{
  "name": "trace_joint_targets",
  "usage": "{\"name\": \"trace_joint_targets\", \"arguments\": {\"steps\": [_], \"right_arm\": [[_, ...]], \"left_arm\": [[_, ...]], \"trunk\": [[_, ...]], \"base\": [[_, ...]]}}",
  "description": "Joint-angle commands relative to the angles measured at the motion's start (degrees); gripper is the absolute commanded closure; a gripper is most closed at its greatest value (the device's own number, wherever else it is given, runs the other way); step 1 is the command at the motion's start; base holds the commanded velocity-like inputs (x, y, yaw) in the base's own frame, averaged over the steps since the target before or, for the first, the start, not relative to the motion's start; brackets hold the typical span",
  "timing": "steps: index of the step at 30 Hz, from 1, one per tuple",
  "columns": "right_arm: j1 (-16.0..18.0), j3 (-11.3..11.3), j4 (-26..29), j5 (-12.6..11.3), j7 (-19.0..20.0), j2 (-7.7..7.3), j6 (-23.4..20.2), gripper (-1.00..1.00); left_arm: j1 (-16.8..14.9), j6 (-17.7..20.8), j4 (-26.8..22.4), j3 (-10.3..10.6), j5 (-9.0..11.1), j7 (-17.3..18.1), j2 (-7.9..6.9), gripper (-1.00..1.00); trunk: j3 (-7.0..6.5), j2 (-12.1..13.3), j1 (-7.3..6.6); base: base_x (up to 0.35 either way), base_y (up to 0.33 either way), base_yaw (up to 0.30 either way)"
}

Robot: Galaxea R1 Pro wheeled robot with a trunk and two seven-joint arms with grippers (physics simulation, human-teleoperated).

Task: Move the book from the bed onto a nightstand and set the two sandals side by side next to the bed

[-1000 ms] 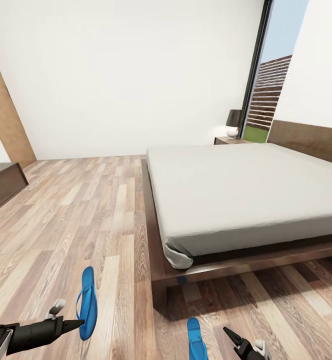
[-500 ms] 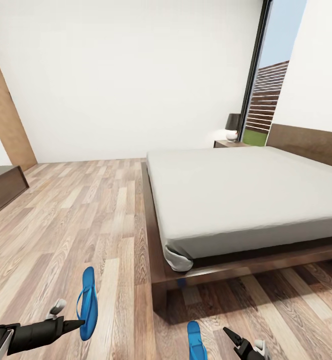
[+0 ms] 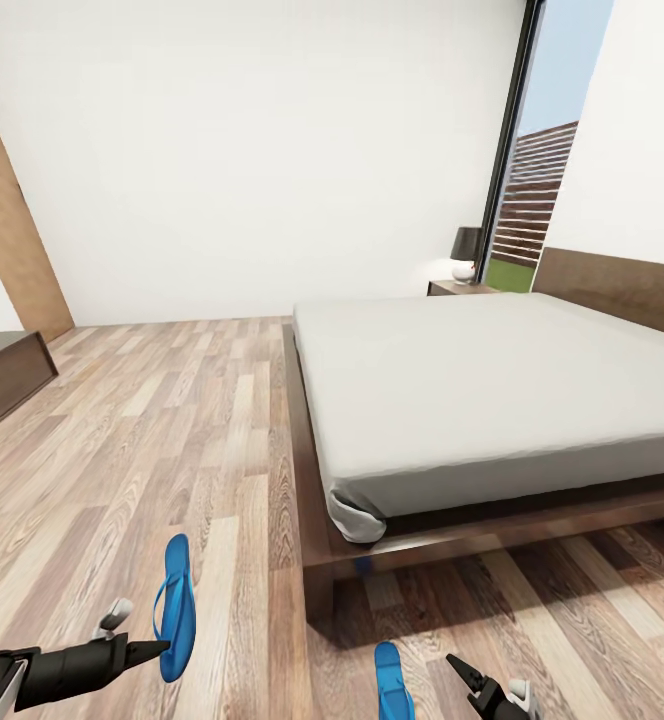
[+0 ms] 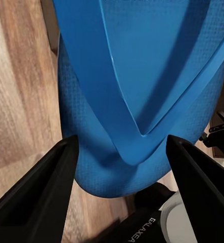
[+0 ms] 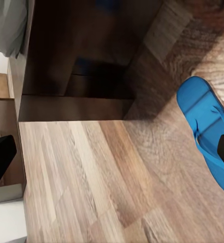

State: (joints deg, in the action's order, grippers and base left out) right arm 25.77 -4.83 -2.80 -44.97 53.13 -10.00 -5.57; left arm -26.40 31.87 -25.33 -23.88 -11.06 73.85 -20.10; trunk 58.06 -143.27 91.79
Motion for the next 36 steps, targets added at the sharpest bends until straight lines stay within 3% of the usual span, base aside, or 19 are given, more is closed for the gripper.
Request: {"name": "trace_joint_targets", "arguments": {"steps": [1,22,36], "right_arm": [[0.08,-0.45,-0.17,-0.15,0.31,-0.02,-0.58,-1.00],[0.07,-0.45,-0.10,-0.30,0.31,0.04,-0.49,-1.00],[0.07,-0.45,-0.10,-0.30,0.26,0.06,-0.49,-1.00]], "left_arm": [[-0.05,0.56,0.01,-0.46,-0.60,0.30,0.06,1.00],[-0.05,0.56,0.58,-0.46,-0.55,-0.59,0.14,1.00],[-0.05,0.57,0.97,-0.48,-0.37,-2.02,0.97,1.00]], "trunk": [[0.05,-0.02,-0.01],[0.05,-0.02,-0.01],[0.05,-0.02,-0.01]], "base": [[0.000,0.000,0.021],[0.000,-0.032,0.174],[0.000,-0.090,0.041]]}}
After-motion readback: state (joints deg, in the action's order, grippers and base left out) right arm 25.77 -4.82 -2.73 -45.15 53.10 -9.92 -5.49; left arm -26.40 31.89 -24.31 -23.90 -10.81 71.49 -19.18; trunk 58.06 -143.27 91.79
